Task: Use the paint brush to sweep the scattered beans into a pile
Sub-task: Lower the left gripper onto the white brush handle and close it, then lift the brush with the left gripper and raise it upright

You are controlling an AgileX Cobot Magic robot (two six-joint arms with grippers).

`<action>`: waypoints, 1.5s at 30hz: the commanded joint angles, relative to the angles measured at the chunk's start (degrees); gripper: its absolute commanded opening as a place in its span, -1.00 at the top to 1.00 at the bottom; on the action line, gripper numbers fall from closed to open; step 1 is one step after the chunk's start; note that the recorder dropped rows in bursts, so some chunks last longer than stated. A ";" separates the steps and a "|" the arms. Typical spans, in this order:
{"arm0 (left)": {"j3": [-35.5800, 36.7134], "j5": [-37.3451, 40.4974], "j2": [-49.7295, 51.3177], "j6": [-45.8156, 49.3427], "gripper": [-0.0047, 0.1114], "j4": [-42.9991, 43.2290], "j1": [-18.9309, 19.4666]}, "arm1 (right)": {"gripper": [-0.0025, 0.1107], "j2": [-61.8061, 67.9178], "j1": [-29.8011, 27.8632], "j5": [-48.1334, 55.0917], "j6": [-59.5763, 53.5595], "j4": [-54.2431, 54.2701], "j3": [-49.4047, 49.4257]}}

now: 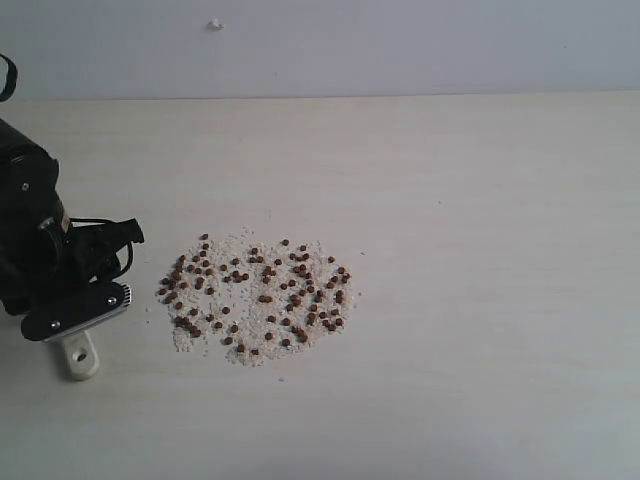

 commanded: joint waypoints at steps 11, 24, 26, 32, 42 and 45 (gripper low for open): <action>4.71 -1.87 2.10 -0.49 0.71 0.65 0.30 | 0.96 -0.35 -0.35 -0.56 -0.07 -0.08 0.25; 4.71 -8.60 2.18 -0.49 0.92 -5.29 0.19 | 0.96 -0.35 -0.35 -0.56 -0.07 -0.08 0.25; 4.61 -9.46 2.18 -0.49 0.92 -6.67 -0.03 | 0.96 -0.35 -0.35 -0.56 -0.07 -0.08 0.25; 4.38 -11.29 -0.01 -8.61 0.92 -7.05 -0.03 | 0.96 -0.35 -0.35 -0.56 -0.07 -0.08 0.25; 4.38 -11.67 -11.13 -17.73 0.92 -6.83 1.14 | 0.96 -0.35 -0.35 -0.56 -0.07 -0.08 0.25; 4.38 -11.67 -14.01 -18.65 0.92 -6.83 1.91 | 0.96 -0.35 -0.35 -0.56 -0.07 -0.08 0.25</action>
